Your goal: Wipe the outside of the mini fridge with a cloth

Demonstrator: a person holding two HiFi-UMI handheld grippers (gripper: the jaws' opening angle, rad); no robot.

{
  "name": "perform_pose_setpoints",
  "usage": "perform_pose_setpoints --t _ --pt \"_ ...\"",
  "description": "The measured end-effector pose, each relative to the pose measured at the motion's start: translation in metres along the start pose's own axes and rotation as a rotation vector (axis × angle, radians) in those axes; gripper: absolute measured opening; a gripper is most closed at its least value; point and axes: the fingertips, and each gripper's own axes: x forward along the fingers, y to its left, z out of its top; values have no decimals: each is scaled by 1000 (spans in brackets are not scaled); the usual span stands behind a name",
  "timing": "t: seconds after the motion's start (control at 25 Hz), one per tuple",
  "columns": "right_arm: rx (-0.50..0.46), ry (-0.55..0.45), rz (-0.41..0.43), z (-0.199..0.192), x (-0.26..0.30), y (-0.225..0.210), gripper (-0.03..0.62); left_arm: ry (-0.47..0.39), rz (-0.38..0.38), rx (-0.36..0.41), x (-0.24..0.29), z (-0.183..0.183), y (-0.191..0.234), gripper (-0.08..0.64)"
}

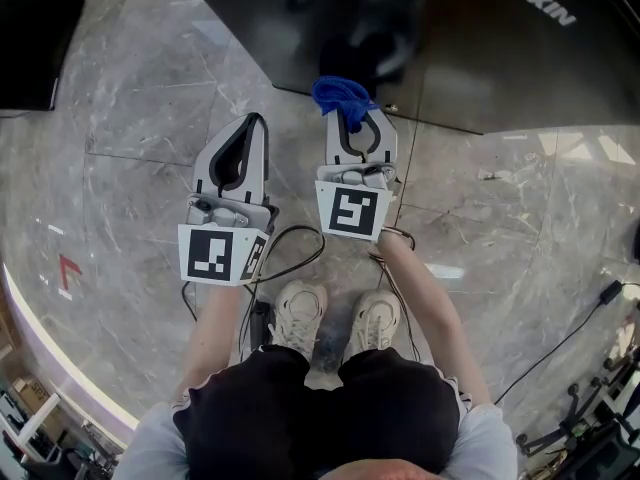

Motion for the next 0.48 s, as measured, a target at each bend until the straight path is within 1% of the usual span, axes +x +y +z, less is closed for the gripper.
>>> perform_pose_setpoints --t 0.2,0.32,0.4,0.48 --pt "55 -6 -87 -4 -20 -35 75 -1 -20 11 4 2 -12 5" --pt "99 52 -147 -17 -37 -59 75 4 -32 14 5 1 -20 5" --pt "132 68 -200 -24 -47 -78 75 8 -38 17 6 0 -23 5" --pt "130 98 -235 -32 -57 -95 75 12 -41 20 7 -1 -26 5"
